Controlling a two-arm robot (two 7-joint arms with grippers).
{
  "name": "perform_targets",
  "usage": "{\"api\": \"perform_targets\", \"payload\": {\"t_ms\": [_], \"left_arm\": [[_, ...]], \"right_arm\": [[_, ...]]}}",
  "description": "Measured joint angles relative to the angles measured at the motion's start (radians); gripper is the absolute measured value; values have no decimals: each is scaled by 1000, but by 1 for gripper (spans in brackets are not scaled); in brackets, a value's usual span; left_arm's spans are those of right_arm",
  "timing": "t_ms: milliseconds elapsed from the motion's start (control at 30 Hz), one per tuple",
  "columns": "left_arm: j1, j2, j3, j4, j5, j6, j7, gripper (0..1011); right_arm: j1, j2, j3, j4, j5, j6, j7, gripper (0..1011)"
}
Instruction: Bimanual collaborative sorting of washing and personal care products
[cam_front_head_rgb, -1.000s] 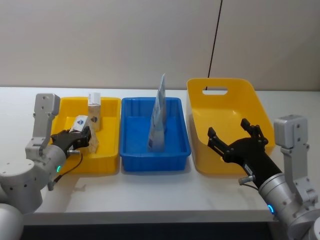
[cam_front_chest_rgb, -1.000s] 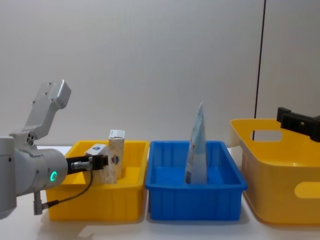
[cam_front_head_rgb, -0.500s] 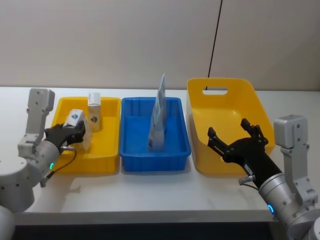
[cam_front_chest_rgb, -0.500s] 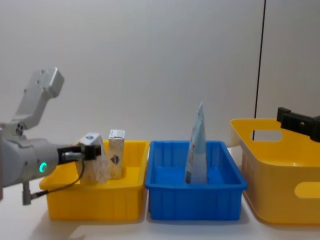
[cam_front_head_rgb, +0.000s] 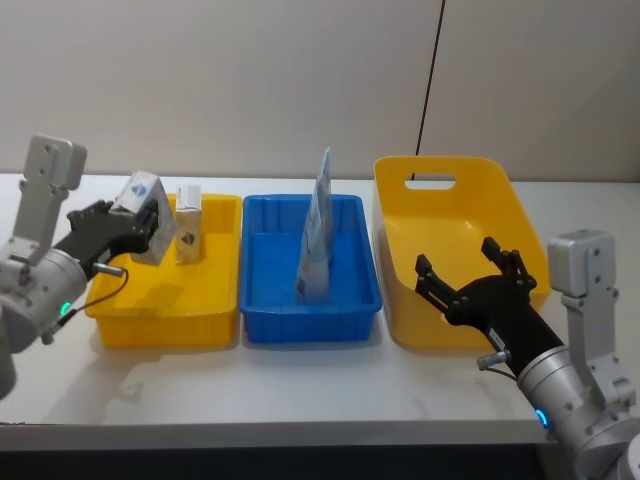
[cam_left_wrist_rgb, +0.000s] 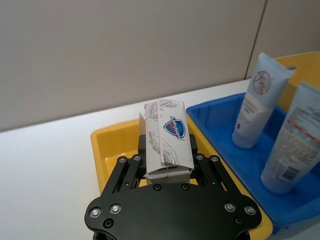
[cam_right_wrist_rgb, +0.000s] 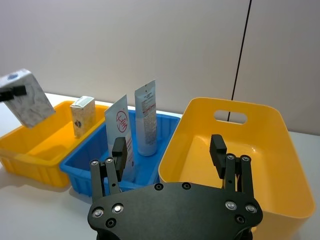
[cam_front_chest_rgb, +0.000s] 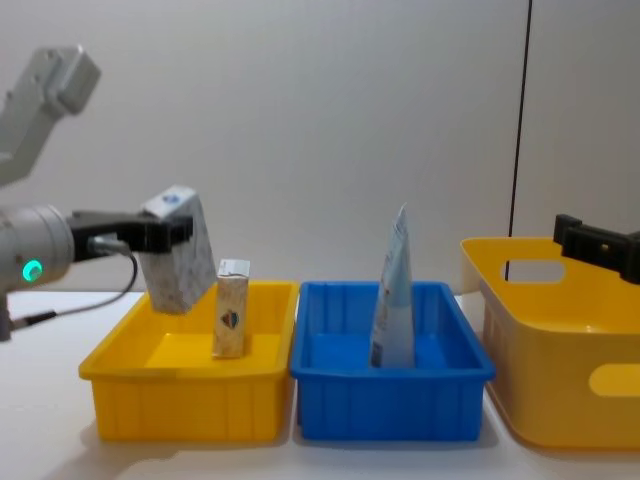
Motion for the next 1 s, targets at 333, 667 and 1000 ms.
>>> {"api": "perform_targets", "payload": {"t_ms": [333, 667, 1000], "left_arm": [[23, 93, -6, -118, -33, -32, -134, 377], [55, 209, -39, -237, -111, -67, -306, 377], [80, 307, -74, -301, -199, -109, -479, 377]], "right_arm": [[0, 0, 0, 0, 0, 0, 0, 1002], [0, 0, 0, 0, 0, 0, 0, 1002], [0, 0, 0, 0, 0, 0, 0, 1002]]}}
